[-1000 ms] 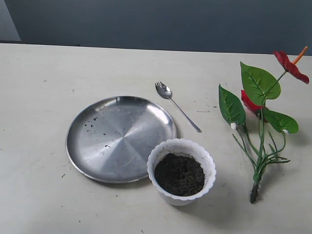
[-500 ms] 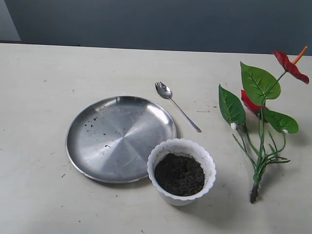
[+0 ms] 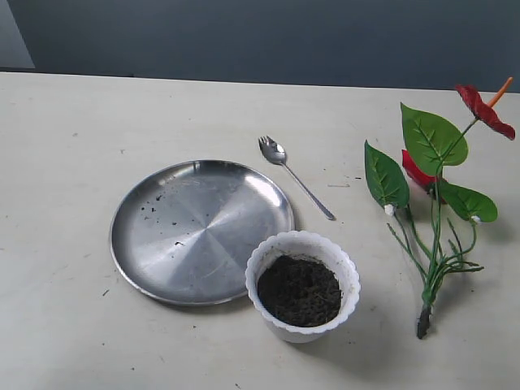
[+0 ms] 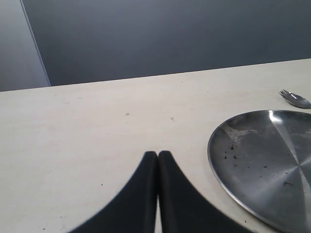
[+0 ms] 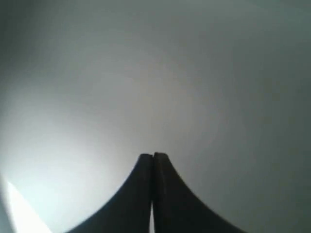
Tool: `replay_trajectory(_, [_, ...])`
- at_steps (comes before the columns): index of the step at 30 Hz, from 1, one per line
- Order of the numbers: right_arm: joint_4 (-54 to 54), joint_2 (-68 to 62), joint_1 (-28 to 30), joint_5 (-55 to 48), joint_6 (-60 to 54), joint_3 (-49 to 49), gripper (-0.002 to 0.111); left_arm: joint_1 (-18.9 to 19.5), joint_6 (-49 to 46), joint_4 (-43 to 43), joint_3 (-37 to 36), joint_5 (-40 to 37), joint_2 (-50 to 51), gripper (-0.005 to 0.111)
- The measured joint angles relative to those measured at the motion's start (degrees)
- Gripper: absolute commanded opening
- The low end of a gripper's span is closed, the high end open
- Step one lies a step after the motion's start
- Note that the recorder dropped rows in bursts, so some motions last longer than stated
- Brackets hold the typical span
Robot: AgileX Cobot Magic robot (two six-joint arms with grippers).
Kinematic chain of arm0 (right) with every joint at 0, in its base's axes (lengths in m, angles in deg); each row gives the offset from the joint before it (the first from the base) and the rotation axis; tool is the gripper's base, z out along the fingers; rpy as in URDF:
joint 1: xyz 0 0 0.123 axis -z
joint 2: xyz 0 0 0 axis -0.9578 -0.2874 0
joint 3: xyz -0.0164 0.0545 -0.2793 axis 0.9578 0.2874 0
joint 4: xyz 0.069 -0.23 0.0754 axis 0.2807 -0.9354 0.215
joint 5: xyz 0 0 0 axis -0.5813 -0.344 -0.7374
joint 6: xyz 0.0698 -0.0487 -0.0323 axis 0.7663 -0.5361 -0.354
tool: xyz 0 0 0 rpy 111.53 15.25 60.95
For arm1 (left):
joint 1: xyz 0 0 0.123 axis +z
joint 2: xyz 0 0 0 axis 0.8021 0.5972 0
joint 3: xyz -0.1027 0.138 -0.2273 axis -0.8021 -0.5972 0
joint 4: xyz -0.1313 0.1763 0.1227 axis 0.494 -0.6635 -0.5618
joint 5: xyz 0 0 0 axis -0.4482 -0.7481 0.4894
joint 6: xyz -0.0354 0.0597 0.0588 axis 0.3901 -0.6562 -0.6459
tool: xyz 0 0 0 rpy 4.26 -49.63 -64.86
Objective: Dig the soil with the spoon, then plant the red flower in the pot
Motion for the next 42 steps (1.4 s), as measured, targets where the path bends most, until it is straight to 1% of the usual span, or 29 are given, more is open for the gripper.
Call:
replay_trajectory(2, [-0.1, -2.6, 0.0, -5.3, -10.8, -5.3, -0.001, 0.0, 0.0, 0.0, 0.0, 0.0, 0.0, 0.001])
replay_trajectory(4, [-0.3, -7.2, 0.0, -13.6, -24.8, -12.4, -0.001, 0.0, 0.0, 0.0, 0.0, 0.0, 0.0, 0.001])
replay_trajectory(6, [-0.6, -14.3, 0.0, -23.5, -37.9, -21.5, -0.001, 0.0, 0.0, 0.0, 0.0, 0.0, 0.0, 0.001])
replay_trajectory(9, [-0.9, -27.7, 0.0, -34.9, -47.1, -35.5, -0.001, 0.0, 0.0, 0.0, 0.0, 0.0, 0.0, 0.001])
replay_trajectory(11, [-2.3, -37.3, 0.0, -41.9, -49.2, -43.9, -0.001, 0.0, 0.0, 0.0, 0.0, 0.0, 0.0, 0.001])
replay_trajectory(15, [-7.2, -59.9, 0.0, -59.3, -50.3, -62.1, -0.001, 0.0, 0.0, 0.0, 0.0, 0.0, 0.0, 0.001])
replay_trajectory(20, [-17.7, -84.4, 0.0, -82.8, -42.7, -83.2, -0.001, 0.0, 0.0, 0.0, 0.0, 0.0, 0.0, 0.001])
replay_trajectory(24, [-24.3, -99.4, -0.4, -96.3, -38.6, -93.8, -0.001, 0.0, 0.0, 0.0, 0.0, 0.0, 0.0, 0.001])
replay_trajectory(26, [-24.5, -105.1, -0.8, -100.4, -38.1, -97.7, -0.001, 0.0, 0.0, 0.0, 0.0, 0.0, 0.0, 0.001])
replay_trajectory(29, [-23.8, -110.3, -2.0, -103.0, -37.9, -101.0, -0.001, 0.0, 0.0, 0.0, 0.0, 0.0, 0.0, 0.001])
replay_trajectory(39, [-22.9, -115.8, -9.4, -101.5, -40.1, -102.0, -0.001, 0.0, 0.0, 0.0, 0.0, 0.0, 0.0, 0.001])
replay_trajectory(40, [-22.9, -116.3, -10.1, -101.0, -40.4, -102.0, 0.0, 0.0, 0.0, 0.0, 0.0, 0.0, 0.0, 0.001])
replay_trajectory(42, [-22.9, -117.5, -11.2, -100.2, -40.5, -102.0, 0.01, 0.0, 0.0, 0.0, 0.0, 0.0, 0.0, 0.001])
